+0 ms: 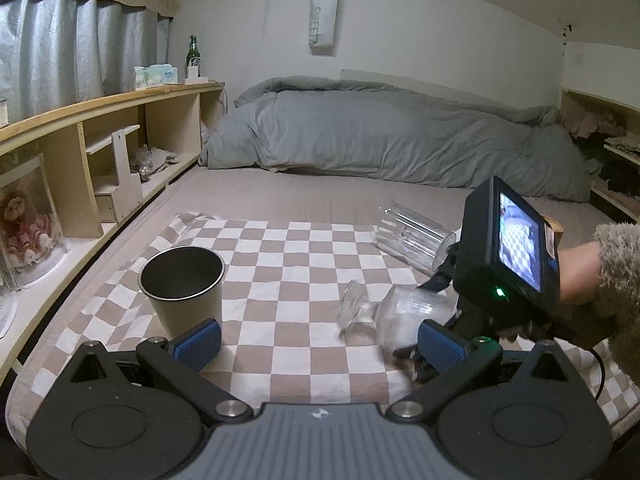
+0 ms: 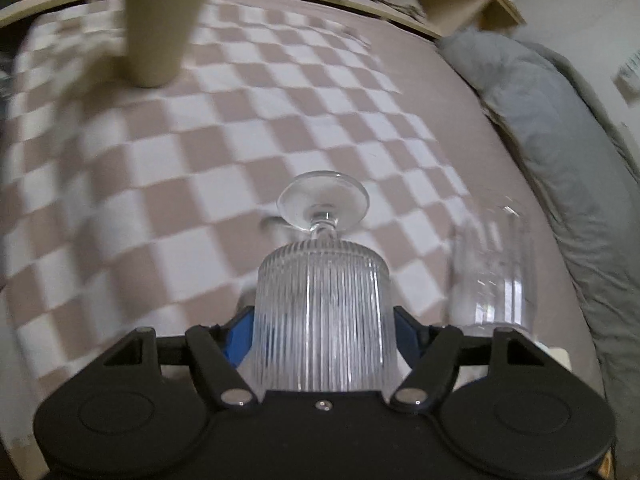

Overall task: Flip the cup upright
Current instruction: 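Lift the glass with the right tool and roll it toward the left tool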

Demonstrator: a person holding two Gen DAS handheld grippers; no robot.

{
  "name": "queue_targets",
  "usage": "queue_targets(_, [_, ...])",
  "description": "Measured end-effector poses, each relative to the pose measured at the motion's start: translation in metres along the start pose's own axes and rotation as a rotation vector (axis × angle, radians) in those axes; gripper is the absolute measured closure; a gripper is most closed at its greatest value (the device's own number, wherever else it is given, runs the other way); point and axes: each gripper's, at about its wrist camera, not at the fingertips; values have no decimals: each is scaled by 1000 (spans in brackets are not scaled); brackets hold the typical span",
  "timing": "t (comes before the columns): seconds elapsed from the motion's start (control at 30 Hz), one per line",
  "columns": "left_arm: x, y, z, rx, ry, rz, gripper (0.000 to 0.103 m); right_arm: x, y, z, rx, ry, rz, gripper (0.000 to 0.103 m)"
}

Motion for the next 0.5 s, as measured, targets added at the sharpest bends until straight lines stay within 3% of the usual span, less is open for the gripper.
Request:
queue_targets(0.3, [-11, 11, -2, 5, -8, 18, 0, -7, 27, 15, -231, -89, 143, 31])
queue_targets(0.5, [-5, 19, -2, 2, 14, 32, 0, 0, 22, 15, -418, -97, 183, 31])
Point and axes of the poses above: each gripper's, at about its wrist camera, not at the fingertips, and x roughly the way its jaws point, y to its left, z to its top, and after that the axes turned 9 degrees about -y, right-handed
